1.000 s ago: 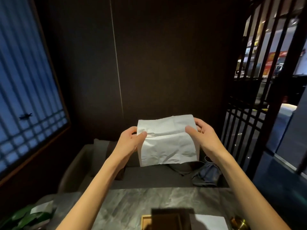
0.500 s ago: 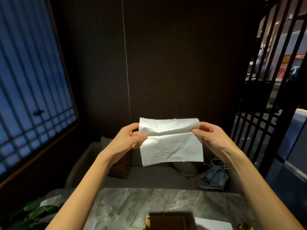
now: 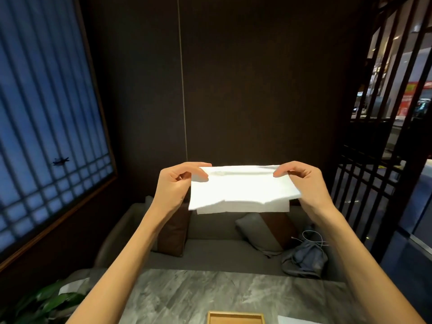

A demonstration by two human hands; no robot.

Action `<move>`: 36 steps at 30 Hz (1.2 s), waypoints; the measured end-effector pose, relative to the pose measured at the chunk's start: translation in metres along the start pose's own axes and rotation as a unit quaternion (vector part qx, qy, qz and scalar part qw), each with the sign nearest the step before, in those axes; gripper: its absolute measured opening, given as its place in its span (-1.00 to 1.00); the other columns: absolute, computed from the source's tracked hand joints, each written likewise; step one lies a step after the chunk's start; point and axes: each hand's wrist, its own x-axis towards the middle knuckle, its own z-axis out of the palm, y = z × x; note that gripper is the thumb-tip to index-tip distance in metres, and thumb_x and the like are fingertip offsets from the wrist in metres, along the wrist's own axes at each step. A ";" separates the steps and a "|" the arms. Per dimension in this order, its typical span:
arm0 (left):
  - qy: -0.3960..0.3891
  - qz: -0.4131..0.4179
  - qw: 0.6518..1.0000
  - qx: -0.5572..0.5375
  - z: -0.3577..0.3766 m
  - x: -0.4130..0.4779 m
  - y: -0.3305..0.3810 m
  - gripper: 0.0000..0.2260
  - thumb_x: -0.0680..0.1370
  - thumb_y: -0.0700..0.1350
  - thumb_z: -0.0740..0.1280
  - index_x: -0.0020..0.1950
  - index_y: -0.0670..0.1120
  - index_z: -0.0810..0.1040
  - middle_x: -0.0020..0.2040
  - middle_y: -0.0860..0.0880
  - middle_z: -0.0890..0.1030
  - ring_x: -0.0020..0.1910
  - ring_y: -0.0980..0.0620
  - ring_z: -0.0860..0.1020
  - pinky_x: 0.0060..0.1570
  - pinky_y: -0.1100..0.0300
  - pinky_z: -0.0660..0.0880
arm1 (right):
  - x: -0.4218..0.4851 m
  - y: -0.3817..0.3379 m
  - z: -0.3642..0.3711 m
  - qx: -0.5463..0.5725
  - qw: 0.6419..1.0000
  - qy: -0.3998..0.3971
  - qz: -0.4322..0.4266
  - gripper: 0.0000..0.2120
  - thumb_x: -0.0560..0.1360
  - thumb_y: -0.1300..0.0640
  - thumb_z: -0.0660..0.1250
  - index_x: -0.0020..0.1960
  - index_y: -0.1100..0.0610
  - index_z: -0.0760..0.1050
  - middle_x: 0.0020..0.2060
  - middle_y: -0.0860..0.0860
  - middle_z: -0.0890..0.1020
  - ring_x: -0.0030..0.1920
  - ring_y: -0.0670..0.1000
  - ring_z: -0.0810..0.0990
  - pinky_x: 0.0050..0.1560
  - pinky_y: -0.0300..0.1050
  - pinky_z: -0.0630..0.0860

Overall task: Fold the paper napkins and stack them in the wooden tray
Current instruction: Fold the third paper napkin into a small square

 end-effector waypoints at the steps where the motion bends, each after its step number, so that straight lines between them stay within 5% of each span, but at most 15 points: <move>1: 0.004 -0.004 1.000 -0.001 -0.001 0.002 0.000 -0.68 0.56 -0.50 0.26 -0.05 -0.13 0.67 0.09 -0.07 0.70 0.12 -0.09 0.66 -0.02 0.27 0.61 | 0.001 0.000 0.000 -0.007 1.000 0.002 -0.001 -0.60 0.57 0.33 0.31 -0.24 -0.10 0.68 -0.12 -0.16 0.71 -0.04 -0.06 0.70 -0.27 -0.27 0.63; 6: 0.025 -0.022 0.999 -0.008 -0.004 0.005 -0.004 -0.69 0.53 -0.53 0.24 -0.09 -0.19 0.67 0.01 -0.07 0.73 0.06 -0.04 0.68 0.10 0.15 0.63 | 0.003 0.000 0.003 0.003 1.000 -0.013 0.007 -0.62 0.58 0.33 0.28 -0.21 -0.06 0.68 -0.05 -0.12 0.71 0.02 -0.08 0.68 -0.14 -0.22 0.65; 12: 0.015 -0.045 0.999 -0.001 -0.003 -0.001 -0.010 -0.79 0.57 -0.42 0.32 -0.05 -0.16 0.68 0.04 0.02 0.72 0.11 0.01 0.67 0.06 0.20 0.63 | -0.004 0.006 0.004 0.057 0.998 -0.029 0.026 -0.82 0.59 0.21 0.31 -0.01 0.01 0.66 -0.03 -0.14 0.70 -0.03 -0.08 0.69 -0.22 -0.26 0.60; 17: 0.001 -0.063 0.998 0.029 -0.004 -0.012 -0.020 -0.75 0.58 -0.43 0.28 -0.07 -0.17 0.70 0.07 0.00 0.71 0.13 0.07 0.66 0.16 0.18 0.61 | -0.017 0.017 0.007 0.087 0.990 -0.034 0.109 -0.71 0.57 0.02 0.21 0.07 0.10 0.66 0.02 -0.04 0.70 0.02 -0.04 0.69 -0.15 -0.22 0.63; 22: -0.066 -0.108 0.978 0.166 -0.005 -0.020 -0.036 -0.53 0.51 -0.48 0.19 -0.15 0.09 0.65 0.12 0.14 0.63 0.16 0.24 0.58 0.26 0.24 0.52 | -0.028 0.025 0.013 -0.064 0.996 -0.024 0.051 -0.84 0.59 0.14 0.34 0.09 -0.06 0.65 0.04 -0.12 0.69 0.04 -0.18 0.65 -0.11 -0.35 0.58; 24: -0.090 -0.123 0.966 0.207 0.001 -0.031 -0.046 -0.58 0.51 -0.41 0.24 0.01 0.11 0.61 0.26 0.11 0.56 0.29 0.19 0.50 0.36 0.15 0.44 | -0.030 0.025 0.018 -0.123 0.990 -0.066 0.024 -0.80 0.58 0.15 0.33 0.13 -0.07 0.63 0.05 -0.15 0.66 0.03 -0.24 0.62 -0.09 -0.40 0.51; 26: -0.167 -0.145 0.960 0.174 0.016 -0.047 -0.052 -0.68 0.57 -0.14 0.36 0.28 0.15 0.51 0.39 0.13 0.49 0.41 0.17 0.42 0.41 0.14 0.37 | -0.030 0.022 0.023 -0.181 0.972 -0.145 0.028 -0.74 0.59 0.12 0.32 0.22 -0.11 0.58 0.05 -0.18 0.64 0.06 -0.21 0.60 0.04 -0.31 0.48; 28: -0.260 -0.201 0.940 0.093 0.036 -0.064 -0.055 -0.57 0.54 0.08 0.43 0.39 0.15 0.45 0.40 0.16 0.50 0.41 0.23 0.43 0.41 0.17 0.38 | -0.029 0.019 0.029 -0.253 0.932 -0.256 0.034 -0.66 0.59 0.15 0.32 0.30 -0.15 0.52 0.02 -0.23 0.59 0.08 -0.24 0.56 0.12 -0.24 0.45; 32: -0.296 -0.266 0.917 -0.020 0.066 -0.098 -0.059 -0.77 0.60 -0.09 0.41 0.23 -0.12 0.63 0.14 -0.04 0.70 0.13 0.09 0.66 0.20 0.17 0.58 | -0.035 0.029 0.036 -0.314 0.874 -0.368 0.047 -0.60 0.59 0.20 0.33 0.34 -0.17 0.49 -0.16 -0.40 0.53 -0.08 -0.50 0.47 -0.11 -0.41 0.39; 36: -0.202 -0.312 0.928 -0.034 0.079 -0.118 -0.062 -0.90 0.59 -0.15 0.41 0.04 -0.15 0.68 -0.21 -0.10 0.64 -0.23 0.07 0.54 -0.24 0.28 0.45 | -0.055 0.058 0.028 -0.236 0.945 -0.211 0.081 -0.60 0.60 -0.07 0.29 0.43 -0.16 0.40 0.18 -0.31 0.55 0.13 -0.34 0.51 0.12 -0.32 0.45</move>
